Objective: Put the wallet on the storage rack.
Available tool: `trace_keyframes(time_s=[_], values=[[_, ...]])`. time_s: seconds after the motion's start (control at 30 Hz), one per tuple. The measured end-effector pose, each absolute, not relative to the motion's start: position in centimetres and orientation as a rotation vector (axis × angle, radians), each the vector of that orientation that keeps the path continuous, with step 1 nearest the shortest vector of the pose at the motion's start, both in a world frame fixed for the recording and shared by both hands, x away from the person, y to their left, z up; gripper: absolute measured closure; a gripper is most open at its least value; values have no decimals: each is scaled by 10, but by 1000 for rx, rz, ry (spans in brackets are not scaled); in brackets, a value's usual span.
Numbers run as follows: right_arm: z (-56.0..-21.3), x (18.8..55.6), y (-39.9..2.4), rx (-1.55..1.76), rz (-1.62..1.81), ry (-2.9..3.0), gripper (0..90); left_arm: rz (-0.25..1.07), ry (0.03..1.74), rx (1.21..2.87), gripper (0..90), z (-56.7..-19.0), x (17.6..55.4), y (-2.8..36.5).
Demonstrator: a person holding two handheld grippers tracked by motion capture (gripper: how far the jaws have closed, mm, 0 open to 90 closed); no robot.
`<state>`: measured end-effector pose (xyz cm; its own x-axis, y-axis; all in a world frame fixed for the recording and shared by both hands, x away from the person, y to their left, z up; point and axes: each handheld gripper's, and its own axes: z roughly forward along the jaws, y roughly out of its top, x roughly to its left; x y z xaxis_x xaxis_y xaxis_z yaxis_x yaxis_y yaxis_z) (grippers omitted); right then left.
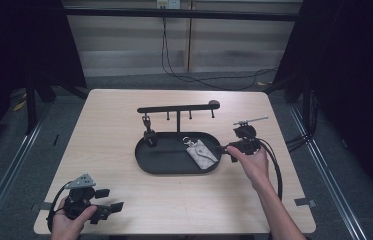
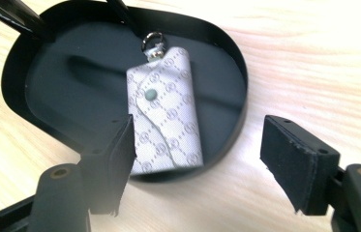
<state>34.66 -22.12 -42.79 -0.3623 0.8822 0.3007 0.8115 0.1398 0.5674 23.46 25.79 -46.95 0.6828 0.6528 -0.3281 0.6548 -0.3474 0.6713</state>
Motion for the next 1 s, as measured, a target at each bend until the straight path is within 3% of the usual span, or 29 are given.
trace_keyframes(time_s=[1.0], values=[[-456,231,-268,1653,1110,2188,255,-32,996,2083,192,-470,236,258]])
